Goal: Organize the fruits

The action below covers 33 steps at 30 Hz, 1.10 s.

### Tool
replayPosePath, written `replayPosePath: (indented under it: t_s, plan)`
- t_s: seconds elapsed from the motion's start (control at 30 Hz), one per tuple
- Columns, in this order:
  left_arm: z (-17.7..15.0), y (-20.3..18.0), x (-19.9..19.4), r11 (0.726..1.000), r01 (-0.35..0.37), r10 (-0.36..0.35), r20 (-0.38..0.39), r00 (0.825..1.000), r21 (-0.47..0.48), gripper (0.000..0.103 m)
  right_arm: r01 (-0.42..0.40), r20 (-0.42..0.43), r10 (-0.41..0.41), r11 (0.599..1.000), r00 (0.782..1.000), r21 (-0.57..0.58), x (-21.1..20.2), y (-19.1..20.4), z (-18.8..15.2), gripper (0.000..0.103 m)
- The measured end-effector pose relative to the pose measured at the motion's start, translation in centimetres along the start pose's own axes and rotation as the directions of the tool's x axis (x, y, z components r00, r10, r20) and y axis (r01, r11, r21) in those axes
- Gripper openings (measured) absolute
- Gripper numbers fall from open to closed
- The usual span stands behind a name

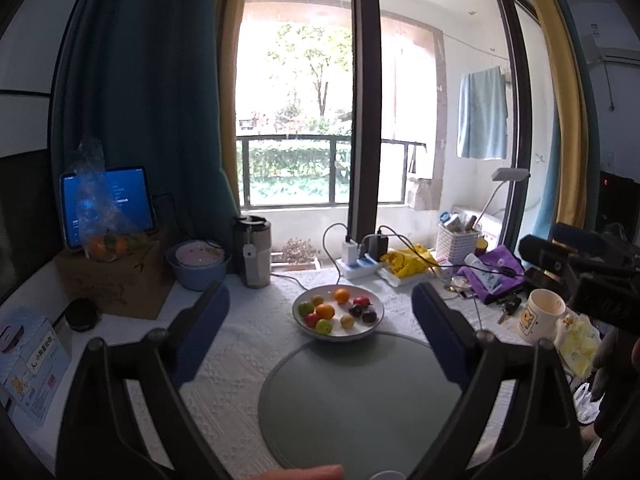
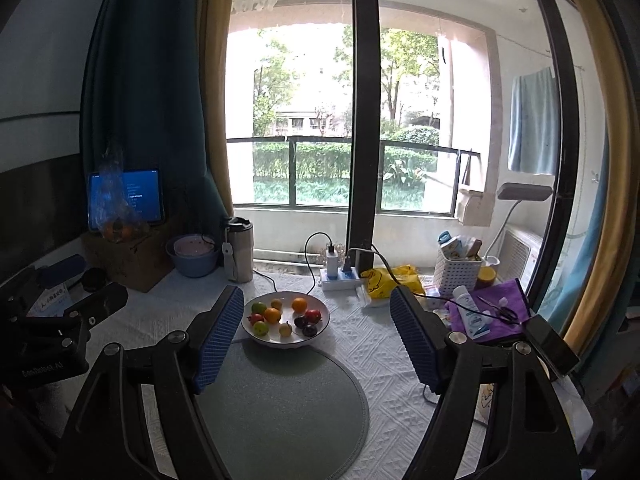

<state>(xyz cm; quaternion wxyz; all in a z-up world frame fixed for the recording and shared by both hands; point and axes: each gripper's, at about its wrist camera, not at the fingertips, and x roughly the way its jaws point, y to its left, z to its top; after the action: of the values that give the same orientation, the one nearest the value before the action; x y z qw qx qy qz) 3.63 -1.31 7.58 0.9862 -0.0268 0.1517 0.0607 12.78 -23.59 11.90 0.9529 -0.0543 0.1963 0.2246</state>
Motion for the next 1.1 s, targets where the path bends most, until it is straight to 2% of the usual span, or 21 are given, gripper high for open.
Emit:
replayPosePath:
  t_s: [1.1]
  plan:
    - [0.48,-0.07,-0.26,1.0,0.009,-0.009,-0.01,1.0,-0.004,0.094,0.001,-0.002,-0.001,1.0,1.0,-0.002,0.06,0.23,0.02,0.079]
